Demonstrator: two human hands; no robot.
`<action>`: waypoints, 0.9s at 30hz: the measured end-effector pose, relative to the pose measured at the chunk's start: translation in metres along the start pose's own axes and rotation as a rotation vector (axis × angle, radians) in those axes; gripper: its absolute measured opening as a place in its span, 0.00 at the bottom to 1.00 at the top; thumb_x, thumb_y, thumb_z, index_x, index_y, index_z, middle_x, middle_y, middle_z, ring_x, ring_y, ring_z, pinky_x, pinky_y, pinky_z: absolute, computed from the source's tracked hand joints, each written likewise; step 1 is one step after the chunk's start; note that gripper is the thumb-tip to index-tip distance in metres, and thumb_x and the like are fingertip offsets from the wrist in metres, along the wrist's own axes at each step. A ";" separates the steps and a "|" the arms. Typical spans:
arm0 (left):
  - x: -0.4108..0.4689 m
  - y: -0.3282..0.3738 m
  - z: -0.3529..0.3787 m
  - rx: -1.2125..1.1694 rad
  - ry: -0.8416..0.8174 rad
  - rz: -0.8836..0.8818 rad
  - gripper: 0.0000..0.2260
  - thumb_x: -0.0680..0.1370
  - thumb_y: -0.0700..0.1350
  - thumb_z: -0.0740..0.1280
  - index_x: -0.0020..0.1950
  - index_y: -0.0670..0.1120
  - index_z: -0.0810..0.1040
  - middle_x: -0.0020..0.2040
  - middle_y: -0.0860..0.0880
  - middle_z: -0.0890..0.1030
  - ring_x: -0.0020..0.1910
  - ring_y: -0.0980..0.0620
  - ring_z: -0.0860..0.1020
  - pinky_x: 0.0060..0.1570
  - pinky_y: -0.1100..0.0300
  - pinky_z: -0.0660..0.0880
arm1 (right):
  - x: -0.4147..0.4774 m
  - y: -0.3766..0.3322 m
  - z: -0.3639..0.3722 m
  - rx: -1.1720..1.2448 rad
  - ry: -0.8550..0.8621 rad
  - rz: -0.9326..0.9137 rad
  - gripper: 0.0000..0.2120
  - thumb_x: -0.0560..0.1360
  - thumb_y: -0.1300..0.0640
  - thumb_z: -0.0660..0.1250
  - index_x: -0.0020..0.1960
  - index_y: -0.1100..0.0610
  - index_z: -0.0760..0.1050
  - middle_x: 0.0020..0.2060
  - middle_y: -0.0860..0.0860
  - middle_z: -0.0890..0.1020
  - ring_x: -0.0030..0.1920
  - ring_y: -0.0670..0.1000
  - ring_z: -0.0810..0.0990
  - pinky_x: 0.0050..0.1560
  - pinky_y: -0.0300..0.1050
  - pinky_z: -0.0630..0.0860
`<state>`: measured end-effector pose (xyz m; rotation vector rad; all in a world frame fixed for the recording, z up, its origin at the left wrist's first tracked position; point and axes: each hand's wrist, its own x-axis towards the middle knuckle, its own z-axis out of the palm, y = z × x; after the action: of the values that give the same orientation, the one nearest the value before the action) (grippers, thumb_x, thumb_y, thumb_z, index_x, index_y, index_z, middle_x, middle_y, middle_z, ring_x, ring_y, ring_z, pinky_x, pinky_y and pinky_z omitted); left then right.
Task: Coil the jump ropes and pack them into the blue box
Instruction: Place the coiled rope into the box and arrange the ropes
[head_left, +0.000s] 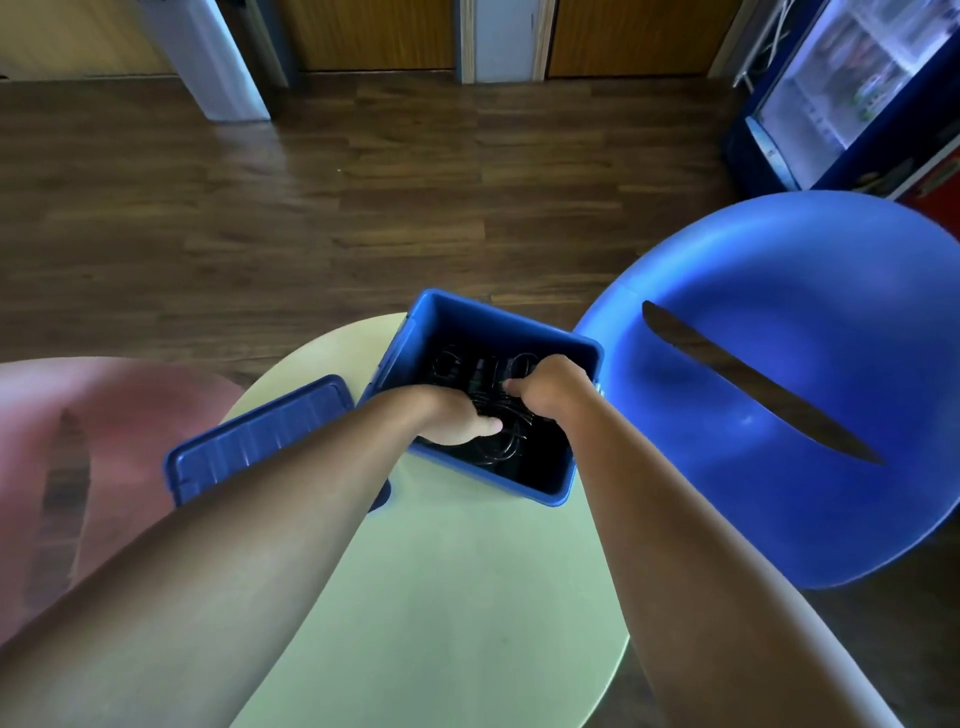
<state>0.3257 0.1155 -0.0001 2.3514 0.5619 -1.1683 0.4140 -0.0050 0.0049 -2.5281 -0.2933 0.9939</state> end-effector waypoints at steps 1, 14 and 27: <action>0.001 -0.002 0.002 -0.002 0.009 0.004 0.34 0.80 0.68 0.52 0.72 0.44 0.73 0.74 0.44 0.71 0.71 0.44 0.69 0.69 0.51 0.64 | -0.002 0.002 -0.001 -0.025 -0.002 0.011 0.23 0.78 0.45 0.68 0.63 0.62 0.77 0.56 0.58 0.82 0.58 0.60 0.80 0.52 0.47 0.72; -0.023 -0.009 -0.005 -0.103 0.297 0.057 0.21 0.81 0.62 0.60 0.45 0.44 0.73 0.38 0.49 0.76 0.36 0.49 0.74 0.34 0.56 0.66 | -0.034 0.014 0.019 -0.010 0.328 -0.098 0.22 0.80 0.47 0.64 0.66 0.61 0.71 0.63 0.60 0.75 0.63 0.62 0.75 0.59 0.51 0.71; -0.027 -0.036 0.009 -0.355 0.323 0.249 0.09 0.78 0.54 0.70 0.48 0.49 0.78 0.37 0.54 0.82 0.35 0.50 0.75 0.40 0.57 0.71 | -0.058 0.026 0.041 0.173 0.492 -0.259 0.14 0.81 0.57 0.59 0.64 0.55 0.75 0.61 0.54 0.75 0.58 0.55 0.73 0.54 0.43 0.68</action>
<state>0.2859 0.1355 0.0091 2.2273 0.5142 -0.5311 0.3450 -0.0360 0.0009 -2.4006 -0.3552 0.2713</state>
